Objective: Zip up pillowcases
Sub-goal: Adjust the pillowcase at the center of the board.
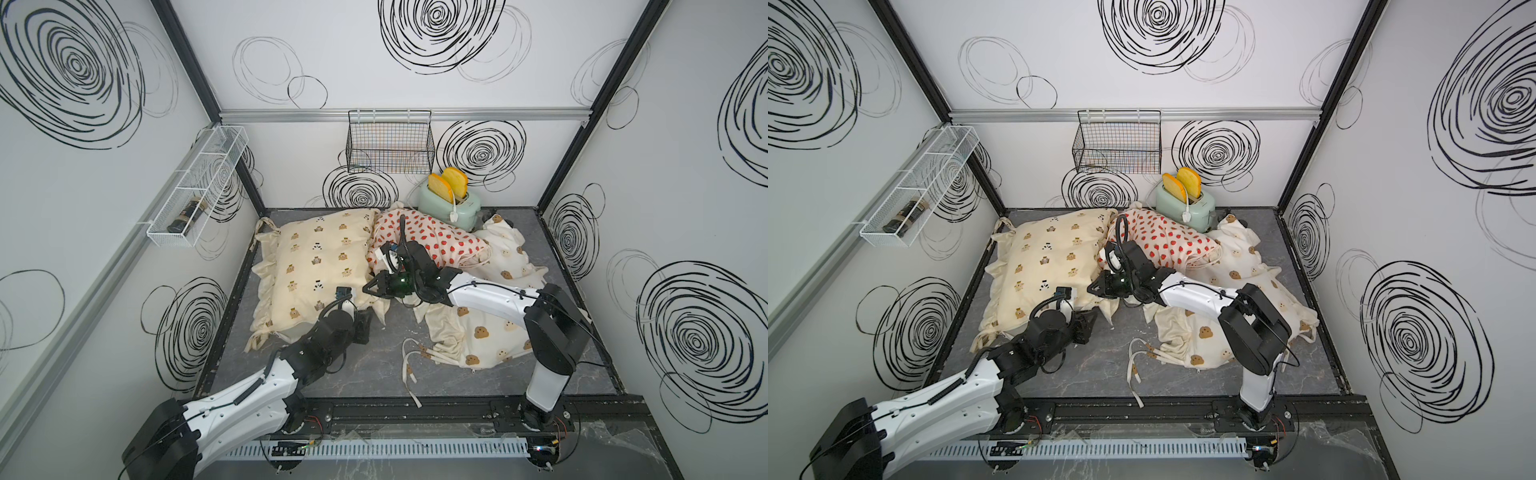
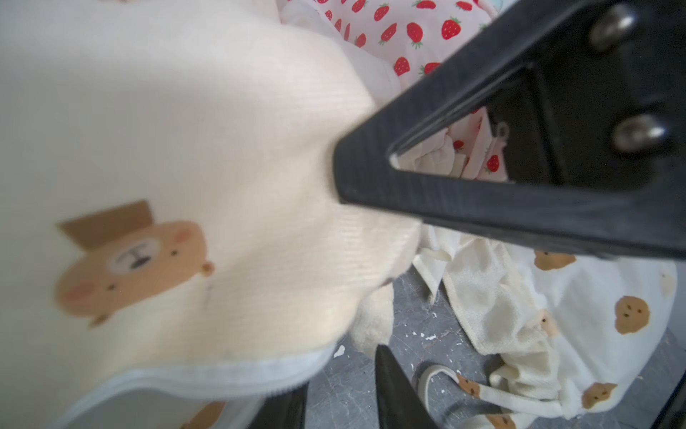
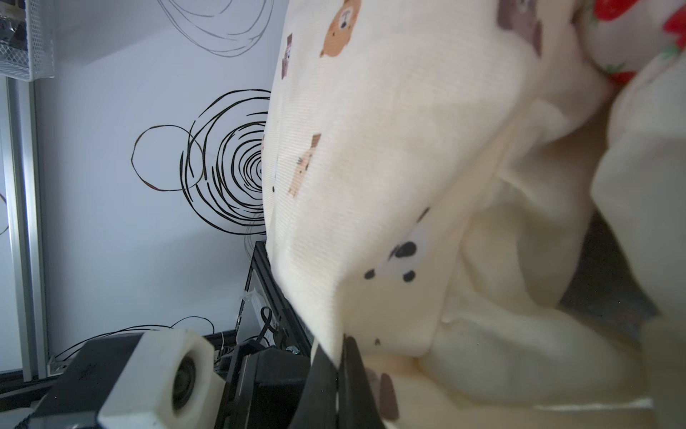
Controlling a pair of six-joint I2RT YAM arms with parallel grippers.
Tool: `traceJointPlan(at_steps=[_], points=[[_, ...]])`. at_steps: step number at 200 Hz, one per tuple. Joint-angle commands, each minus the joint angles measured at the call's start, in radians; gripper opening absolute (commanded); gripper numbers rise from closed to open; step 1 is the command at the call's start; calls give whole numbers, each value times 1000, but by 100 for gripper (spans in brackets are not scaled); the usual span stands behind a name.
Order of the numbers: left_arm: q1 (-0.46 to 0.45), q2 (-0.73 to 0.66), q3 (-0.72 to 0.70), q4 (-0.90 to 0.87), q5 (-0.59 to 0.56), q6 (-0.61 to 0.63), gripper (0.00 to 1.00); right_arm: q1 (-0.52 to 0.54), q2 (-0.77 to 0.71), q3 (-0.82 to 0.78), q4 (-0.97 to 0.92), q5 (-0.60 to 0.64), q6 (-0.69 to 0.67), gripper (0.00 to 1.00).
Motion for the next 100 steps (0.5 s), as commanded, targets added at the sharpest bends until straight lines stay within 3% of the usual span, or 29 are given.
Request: traceJointPlan(at_steps=[1,100], points=[[24,8,-22,110,13,15,34,11,-52,31,47,-34,13,0],[122,-23,-46,228,141,99,30,13,-66,16,50,-14,13,0]])
